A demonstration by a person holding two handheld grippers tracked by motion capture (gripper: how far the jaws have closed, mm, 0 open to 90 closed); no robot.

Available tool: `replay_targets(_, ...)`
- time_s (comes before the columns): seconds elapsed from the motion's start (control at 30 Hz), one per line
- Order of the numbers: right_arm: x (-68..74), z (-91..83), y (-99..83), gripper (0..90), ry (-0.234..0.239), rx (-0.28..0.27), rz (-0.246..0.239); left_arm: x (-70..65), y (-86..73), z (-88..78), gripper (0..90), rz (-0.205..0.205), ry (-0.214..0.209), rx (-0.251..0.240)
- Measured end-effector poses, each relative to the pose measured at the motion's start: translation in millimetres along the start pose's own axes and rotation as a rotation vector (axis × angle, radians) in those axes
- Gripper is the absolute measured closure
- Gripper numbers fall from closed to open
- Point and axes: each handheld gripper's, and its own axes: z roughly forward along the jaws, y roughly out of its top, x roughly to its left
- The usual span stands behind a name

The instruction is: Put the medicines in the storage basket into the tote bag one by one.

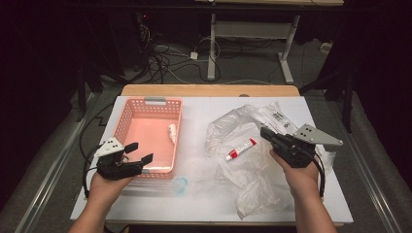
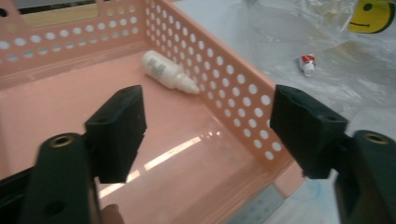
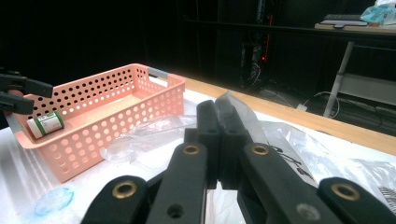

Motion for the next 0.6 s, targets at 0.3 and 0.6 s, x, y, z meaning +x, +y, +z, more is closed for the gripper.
replay_targets(0.3,2.6,3.4,-0.5,90.0,0.005,0.005,-0.002,24.5,-4.2,-9.8,57.2,-0.098,0.105,0.055)
replay_targets(0.6,3.0,2.7,0.1,90.0,0.001,0.003,-0.003,41.1,-1.6,-18.7,73.9,-0.112,0.138,0.123)
